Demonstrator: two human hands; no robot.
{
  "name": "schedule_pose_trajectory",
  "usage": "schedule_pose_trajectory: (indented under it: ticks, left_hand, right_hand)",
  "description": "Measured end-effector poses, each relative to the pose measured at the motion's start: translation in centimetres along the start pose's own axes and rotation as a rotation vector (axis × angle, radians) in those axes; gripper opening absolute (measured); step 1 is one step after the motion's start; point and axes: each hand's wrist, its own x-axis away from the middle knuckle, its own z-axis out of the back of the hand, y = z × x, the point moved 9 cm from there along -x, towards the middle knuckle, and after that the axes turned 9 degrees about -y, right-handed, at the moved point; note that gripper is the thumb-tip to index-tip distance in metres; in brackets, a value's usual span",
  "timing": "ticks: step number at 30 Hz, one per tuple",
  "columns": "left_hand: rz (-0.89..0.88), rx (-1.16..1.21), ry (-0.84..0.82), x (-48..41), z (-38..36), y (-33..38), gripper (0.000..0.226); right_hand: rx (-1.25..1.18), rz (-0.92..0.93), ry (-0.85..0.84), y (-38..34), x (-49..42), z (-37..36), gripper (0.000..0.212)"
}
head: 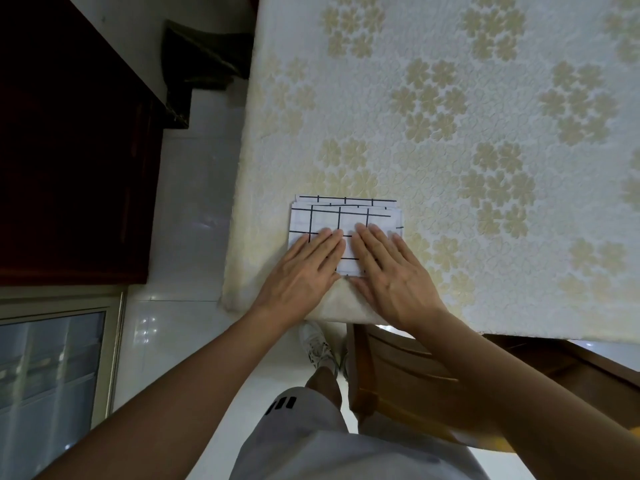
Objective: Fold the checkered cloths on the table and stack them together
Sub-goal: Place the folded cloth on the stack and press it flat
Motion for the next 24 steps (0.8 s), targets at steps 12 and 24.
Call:
schedule_pose_trajectory:
  ticks: [12,24]
  left_hand:
    - [0.064,0.011,-0.043,-1.5,-0.5,-1.4,0.050]
    - [0.146,0.041,-0.024,-2.8,1.0,-1.6,0.060]
  right_hand:
    - [-0.024,-0.024,-0.023,0.8,-1.3,-0.8,0.054]
    - [-0.106,-0.170,0.023,1.4,-2.9,0.3,0.055]
